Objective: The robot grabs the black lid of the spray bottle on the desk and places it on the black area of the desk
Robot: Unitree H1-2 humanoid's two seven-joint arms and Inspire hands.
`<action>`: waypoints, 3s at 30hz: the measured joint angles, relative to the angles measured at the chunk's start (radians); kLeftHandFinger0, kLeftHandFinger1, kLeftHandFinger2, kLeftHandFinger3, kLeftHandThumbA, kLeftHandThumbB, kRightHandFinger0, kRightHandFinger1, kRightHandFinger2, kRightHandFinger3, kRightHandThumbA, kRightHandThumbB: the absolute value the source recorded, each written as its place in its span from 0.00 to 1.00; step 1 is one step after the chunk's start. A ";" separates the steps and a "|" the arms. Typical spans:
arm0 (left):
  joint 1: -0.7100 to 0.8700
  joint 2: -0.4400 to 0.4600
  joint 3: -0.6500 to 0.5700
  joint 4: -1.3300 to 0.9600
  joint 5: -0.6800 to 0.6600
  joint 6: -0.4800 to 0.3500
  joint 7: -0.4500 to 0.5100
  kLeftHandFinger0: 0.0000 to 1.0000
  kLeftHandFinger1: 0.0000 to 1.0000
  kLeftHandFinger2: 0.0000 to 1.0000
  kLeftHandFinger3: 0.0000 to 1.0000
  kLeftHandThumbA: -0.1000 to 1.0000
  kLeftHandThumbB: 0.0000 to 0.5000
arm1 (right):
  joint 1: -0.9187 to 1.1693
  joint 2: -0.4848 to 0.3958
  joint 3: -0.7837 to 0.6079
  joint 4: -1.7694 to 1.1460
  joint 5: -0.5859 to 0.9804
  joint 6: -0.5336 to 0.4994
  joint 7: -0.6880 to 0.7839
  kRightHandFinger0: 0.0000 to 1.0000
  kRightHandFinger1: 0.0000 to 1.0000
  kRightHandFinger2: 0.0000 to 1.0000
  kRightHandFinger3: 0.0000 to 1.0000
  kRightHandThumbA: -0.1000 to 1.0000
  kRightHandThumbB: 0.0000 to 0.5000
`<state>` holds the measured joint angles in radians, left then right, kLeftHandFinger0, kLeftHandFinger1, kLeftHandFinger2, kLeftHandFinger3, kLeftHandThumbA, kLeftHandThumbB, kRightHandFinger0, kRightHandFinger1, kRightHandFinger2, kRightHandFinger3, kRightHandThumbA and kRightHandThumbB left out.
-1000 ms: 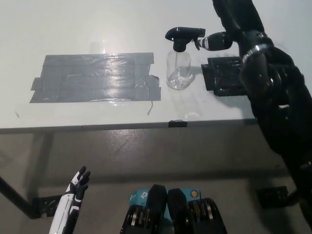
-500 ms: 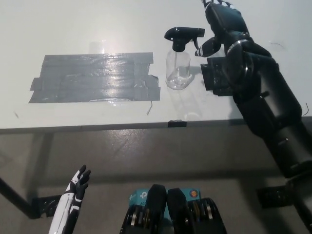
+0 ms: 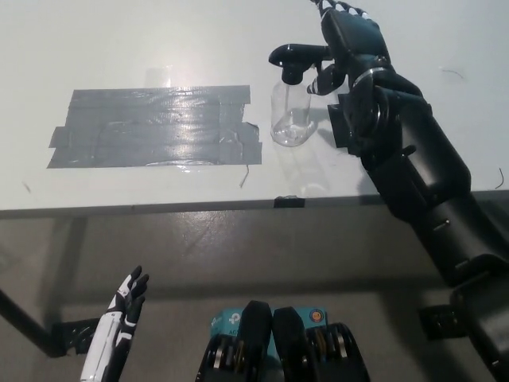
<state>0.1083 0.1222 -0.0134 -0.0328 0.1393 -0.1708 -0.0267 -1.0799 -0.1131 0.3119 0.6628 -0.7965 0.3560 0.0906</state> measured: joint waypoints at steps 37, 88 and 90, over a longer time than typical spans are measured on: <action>-0.033 0.001 -0.019 0.005 0.001 -0.019 -0.001 1.00 1.00 1.00 1.00 0.89 0.15 | -0.064 0.013 0.104 0.214 -0.002 0.000 -0.191 1.00 1.00 1.00 1.00 1.00 0.71; -0.090 0.002 -0.027 0.003 -0.002 -0.013 -0.001 0.97 1.00 1.00 1.00 0.87 0.16 | -0.074 0.033 0.080 0.362 0.041 -0.282 -0.610 0.04 0.48 0.77 0.93 0.00 0.35; -0.091 0.002 -0.028 0.003 -0.003 -0.013 -0.001 0.96 1.00 1.00 1.00 0.86 0.17 | -0.081 0.033 0.076 0.362 0.044 -0.291 -0.620 0.03 0.45 0.77 0.85 0.00 0.35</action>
<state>0.0171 0.1238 -0.0409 -0.0295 0.1368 -0.1841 -0.0277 -1.1608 -0.0799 0.3883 1.0247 -0.7523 0.0651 -0.5296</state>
